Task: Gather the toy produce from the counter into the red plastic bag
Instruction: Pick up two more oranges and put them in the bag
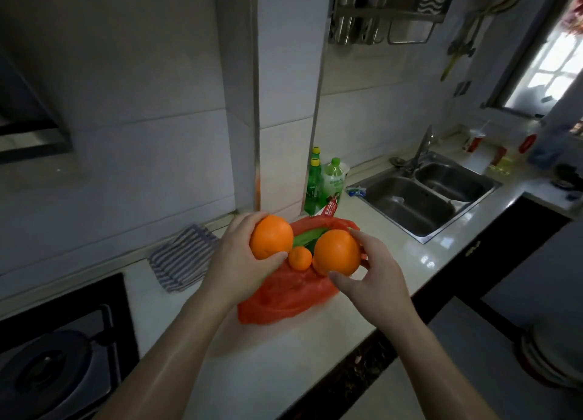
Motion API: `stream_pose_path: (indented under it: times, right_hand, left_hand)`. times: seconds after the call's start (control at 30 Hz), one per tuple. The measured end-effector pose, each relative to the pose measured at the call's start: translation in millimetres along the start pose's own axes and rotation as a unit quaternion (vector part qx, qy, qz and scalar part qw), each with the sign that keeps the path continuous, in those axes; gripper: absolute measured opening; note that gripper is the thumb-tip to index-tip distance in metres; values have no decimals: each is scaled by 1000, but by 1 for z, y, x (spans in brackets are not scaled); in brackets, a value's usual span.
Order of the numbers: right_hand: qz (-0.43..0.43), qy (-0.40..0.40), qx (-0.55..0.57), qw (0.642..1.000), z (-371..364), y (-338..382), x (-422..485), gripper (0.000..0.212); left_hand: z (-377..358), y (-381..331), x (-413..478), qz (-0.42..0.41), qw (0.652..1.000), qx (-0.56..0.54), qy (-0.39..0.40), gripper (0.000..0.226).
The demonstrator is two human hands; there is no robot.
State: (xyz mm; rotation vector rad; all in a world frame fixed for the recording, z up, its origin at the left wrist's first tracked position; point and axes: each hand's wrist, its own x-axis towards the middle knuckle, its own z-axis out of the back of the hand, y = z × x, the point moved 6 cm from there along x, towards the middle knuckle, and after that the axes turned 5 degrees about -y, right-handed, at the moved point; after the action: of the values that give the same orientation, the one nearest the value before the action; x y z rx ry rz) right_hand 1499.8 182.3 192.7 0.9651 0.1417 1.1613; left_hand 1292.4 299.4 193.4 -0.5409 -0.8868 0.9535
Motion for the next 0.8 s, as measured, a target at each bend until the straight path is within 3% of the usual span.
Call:
stream_pose_path:
  times: [0.4,0.8]
  right_hand:
    - [-7,82,7,997,-65,-74,68,74]
    - [12,236,4,972,-138,-158,102,75]
  left_hand:
    - [-74,56,55,64,995,69,38,76]
    - [-163,122,59,198,969,131,74,77]
